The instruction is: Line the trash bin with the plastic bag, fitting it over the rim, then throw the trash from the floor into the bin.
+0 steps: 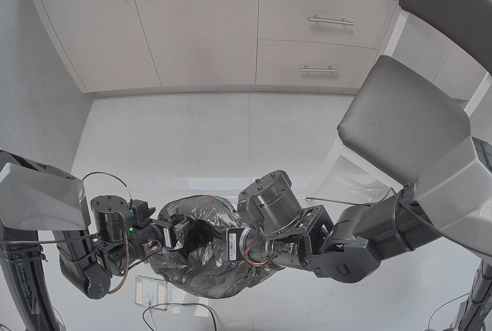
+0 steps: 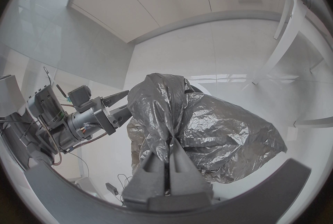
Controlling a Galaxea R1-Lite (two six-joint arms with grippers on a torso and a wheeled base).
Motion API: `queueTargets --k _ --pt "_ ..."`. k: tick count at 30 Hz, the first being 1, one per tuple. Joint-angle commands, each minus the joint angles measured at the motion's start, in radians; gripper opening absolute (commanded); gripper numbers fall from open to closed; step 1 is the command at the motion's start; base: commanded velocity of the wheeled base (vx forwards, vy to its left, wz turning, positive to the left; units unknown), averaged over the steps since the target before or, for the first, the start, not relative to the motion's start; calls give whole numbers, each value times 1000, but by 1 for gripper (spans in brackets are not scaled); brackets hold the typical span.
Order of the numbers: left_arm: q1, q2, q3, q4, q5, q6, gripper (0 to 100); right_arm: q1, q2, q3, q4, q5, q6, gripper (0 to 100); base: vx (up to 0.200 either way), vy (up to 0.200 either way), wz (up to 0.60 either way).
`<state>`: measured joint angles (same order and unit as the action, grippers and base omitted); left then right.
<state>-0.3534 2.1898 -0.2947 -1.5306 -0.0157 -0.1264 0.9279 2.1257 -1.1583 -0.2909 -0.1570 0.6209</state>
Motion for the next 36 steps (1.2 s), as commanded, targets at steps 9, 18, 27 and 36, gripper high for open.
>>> queueTargets --k 9,18,27,36 --pt "22 71 -167 1 26 11 100 -20 94 -63 -1 -104 -16 0 0 0 0" --pt "24 140 -242 9 79 11 100 -26 120 -90 -2 -127 -23 0 0 0 0" --pt "56 192 -345 72 82 13 100 -24 129 -130 -2 -141 -46 0 0 0 0" --pt "119 214 -468 225 88 13 100 -4 186 -218 4 -211 -110 0 0 0 0"
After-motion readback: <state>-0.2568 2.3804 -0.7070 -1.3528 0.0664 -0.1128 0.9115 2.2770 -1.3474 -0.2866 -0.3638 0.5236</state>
